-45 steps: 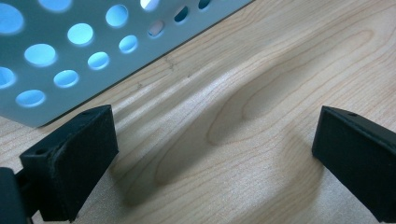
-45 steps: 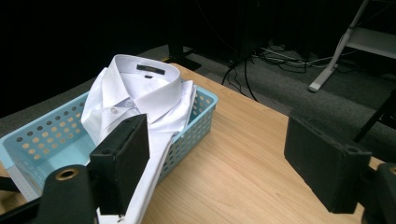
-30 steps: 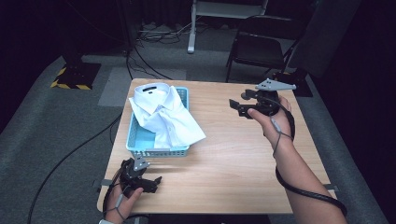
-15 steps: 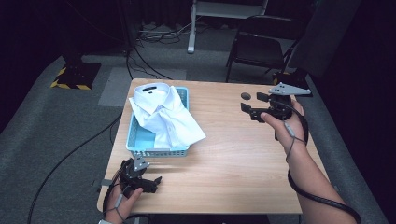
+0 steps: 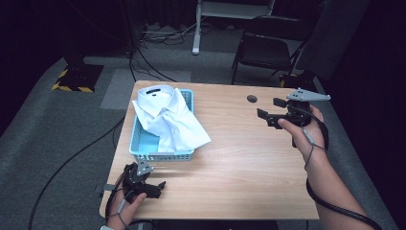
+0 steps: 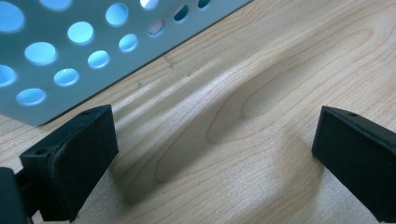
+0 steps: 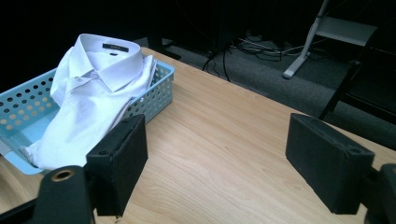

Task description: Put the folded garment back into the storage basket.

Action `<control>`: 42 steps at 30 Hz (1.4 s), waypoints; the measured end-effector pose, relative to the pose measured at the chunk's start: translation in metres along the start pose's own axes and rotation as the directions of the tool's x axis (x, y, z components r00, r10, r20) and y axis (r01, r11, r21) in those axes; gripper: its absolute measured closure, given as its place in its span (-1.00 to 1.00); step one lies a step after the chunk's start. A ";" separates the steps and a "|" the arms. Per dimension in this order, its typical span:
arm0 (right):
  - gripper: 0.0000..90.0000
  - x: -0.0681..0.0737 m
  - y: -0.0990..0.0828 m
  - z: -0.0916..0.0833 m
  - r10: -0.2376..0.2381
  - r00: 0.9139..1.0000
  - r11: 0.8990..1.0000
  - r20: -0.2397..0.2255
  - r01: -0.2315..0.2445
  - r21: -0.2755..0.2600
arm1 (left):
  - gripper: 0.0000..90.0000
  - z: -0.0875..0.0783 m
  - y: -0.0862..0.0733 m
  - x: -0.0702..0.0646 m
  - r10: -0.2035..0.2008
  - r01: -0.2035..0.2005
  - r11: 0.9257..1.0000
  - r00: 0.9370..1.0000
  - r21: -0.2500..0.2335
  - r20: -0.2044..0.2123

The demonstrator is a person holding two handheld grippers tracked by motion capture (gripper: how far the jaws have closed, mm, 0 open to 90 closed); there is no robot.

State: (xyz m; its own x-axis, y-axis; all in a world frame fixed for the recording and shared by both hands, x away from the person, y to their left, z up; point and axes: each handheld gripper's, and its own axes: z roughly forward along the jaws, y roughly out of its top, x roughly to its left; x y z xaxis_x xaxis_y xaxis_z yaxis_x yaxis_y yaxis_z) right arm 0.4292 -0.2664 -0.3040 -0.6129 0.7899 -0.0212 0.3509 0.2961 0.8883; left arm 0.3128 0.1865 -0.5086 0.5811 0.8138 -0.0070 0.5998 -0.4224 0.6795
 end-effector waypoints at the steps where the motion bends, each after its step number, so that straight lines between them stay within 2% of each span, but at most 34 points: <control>1: -0.54 -0.001 -0.001 -0.001 0.001 1.000 1.000 0.001 -0.001 0.001 | -0.99 0.000 0.000 0.000 0.000 0.000 1.000 1.000 0.000 0.000; 21: -0.55 -0.016 -0.023 -0.014 -0.001 1.000 1.000 0.020 0.001 0.028 | -0.99 0.000 0.000 0.000 -0.004 0.004 1.000 1.000 0.001 -0.004; 34: -0.55 -0.031 -0.040 -0.027 0.018 0.999 0.999 0.038 -0.019 0.038 | -0.99 0.000 0.000 0.000 -0.004 0.004 1.000 1.000 0.001 -0.004; 42: -0.54 -0.036 -0.050 -0.031 0.010 0.999 0.999 0.047 -0.012 0.049 | -0.99 0.000 0.000 0.000 -0.004 0.004 1.000 1.000 0.001 -0.004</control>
State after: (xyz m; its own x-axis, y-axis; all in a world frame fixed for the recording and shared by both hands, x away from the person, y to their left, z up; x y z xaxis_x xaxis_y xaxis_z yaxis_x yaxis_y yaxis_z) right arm 0.4113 -0.3265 -0.3334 -0.5758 0.8169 -0.0341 0.3927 0.3129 0.8648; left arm 0.3134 0.1865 -0.5084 0.5766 0.8170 -0.0068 0.6029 -0.4199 0.6784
